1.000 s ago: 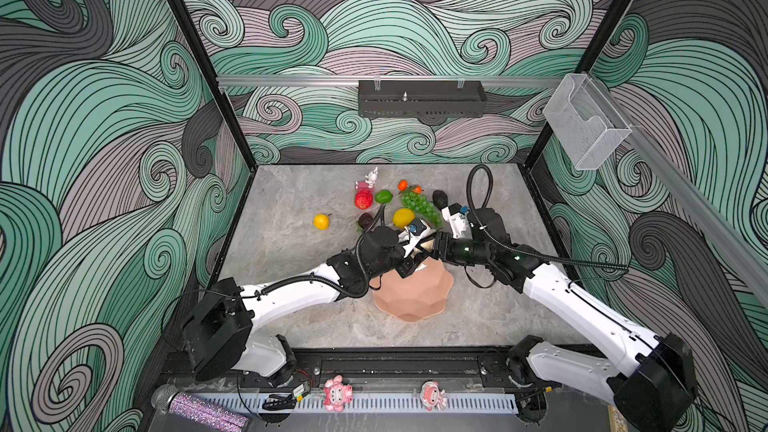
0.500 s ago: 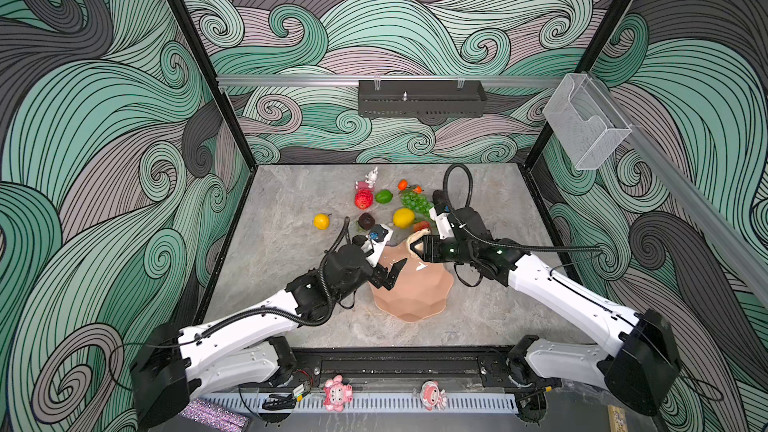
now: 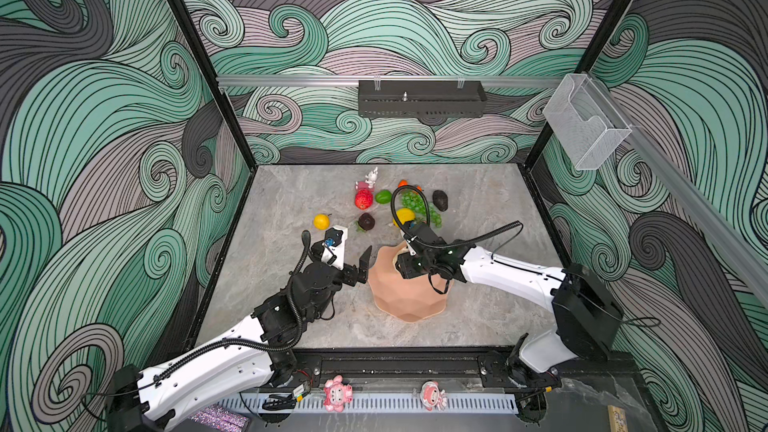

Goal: Place and organize the fake fruits in the fruit bowl
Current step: 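Lower the cream pear toward the bowl with the right gripper while left gripper withdraws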

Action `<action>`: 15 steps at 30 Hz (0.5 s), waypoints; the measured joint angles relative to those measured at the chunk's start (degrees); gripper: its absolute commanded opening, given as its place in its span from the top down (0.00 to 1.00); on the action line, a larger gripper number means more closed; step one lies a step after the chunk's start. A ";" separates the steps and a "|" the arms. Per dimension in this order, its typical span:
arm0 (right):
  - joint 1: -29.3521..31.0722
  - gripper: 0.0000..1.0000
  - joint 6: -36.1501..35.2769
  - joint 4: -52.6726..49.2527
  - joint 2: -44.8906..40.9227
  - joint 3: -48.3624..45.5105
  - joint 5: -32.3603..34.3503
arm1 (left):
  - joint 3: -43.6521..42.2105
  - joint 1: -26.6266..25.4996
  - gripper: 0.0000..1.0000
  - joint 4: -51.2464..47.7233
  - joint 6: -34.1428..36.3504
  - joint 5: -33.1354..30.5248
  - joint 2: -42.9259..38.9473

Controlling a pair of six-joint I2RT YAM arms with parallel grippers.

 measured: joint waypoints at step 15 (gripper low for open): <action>3.13 0.47 -1.09 -1.16 5.40 1.68 8.17 | -0.22 0.00 0.01 0.02 -0.57 -0.68 -0.02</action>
